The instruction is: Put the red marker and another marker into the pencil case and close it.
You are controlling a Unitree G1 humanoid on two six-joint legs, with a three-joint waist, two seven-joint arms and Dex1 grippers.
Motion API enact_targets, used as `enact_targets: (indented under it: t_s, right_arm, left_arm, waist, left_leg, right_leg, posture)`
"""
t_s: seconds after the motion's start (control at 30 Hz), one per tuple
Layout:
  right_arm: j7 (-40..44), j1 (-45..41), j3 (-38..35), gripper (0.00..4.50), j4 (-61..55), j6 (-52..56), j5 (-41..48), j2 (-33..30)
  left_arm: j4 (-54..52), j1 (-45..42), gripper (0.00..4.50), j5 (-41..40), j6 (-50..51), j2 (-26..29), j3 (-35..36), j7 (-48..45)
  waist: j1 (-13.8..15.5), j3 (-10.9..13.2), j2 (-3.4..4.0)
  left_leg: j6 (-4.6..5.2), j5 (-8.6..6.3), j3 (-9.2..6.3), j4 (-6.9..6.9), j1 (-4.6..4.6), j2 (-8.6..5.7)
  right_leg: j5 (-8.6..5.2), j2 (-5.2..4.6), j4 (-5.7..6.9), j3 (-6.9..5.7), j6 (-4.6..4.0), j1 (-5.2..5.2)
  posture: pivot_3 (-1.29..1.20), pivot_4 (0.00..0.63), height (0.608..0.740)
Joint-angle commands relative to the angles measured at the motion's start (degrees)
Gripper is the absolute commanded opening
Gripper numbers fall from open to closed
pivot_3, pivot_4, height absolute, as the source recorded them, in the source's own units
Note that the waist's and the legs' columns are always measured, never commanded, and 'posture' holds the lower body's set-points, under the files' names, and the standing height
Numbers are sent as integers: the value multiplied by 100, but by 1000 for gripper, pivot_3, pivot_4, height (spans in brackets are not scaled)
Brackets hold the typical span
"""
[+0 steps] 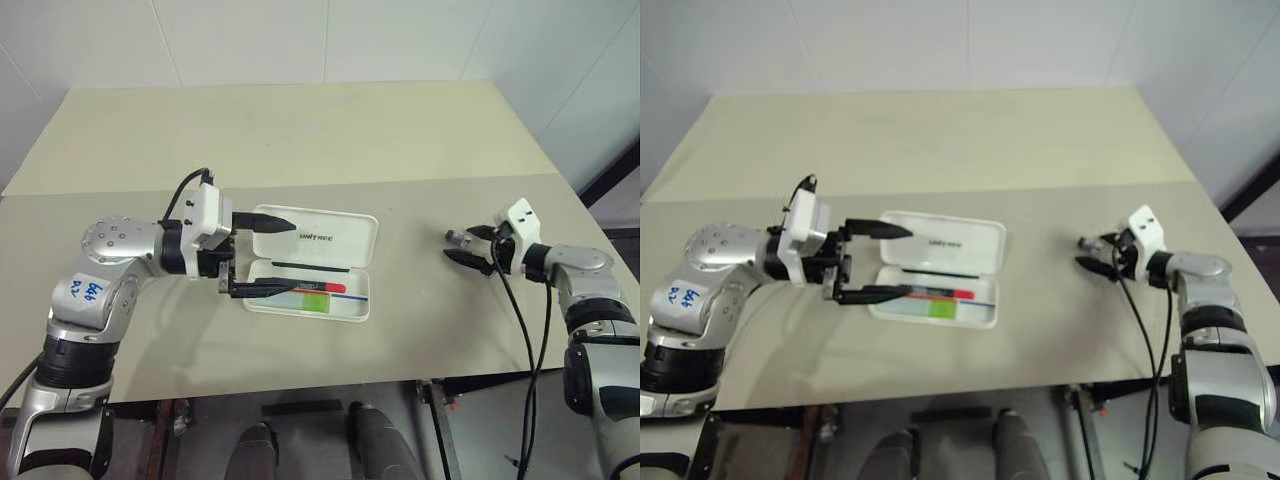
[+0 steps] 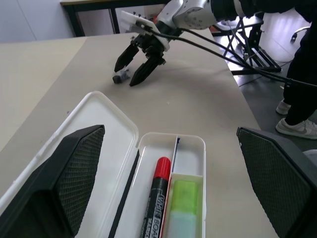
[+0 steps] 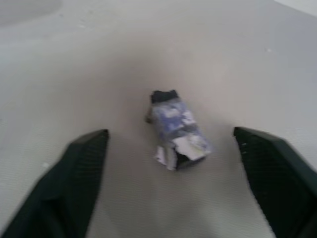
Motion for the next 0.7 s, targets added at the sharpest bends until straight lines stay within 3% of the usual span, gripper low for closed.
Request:
enact_targets:
  t_s: [0.03,0.27,0.5,0.7]
  right_arm:
    - [359,16,-58,2814,-26,23,83,147]
    - [568,192,-131,366,-206,15,165,284]
    - [527,880,0,331,-1499,70,189,332]
    - [701,2051,-57,331,-4548,1416,900,167]
  left_arm:
    - [-254,-19,4500,-112,-93,50,165,41]
    - [-168,-24,4500,-58,-271,13,103,10]
    - [12,-2,4500,-2,-512,-67,45,-40]
    - [313,200,4500,47,-814,-25,165,-125]
  waist:
    - [-22,0,0]
    - [-107,0,0]
    - [-116,-1,0]
    - [-82,0,2]
  left_leg:
    - [0,0,0,0,0,0]
    - [-1,0,-1,-1,2,0]
    - [-1,0,-2,-2,2,0]
    - [0,0,-6,-3,1,0]
  right_leg:
    - [0,0,1,0,0,0]
    - [0,0,5,0,1,0]
    - [0,1,8,0,2,0]
    - [-3,1,14,0,4,-2]
  posture:
    - [0,150,740]
    - [0,150,740]
    - [0,150,740]
    - [0,150,740]
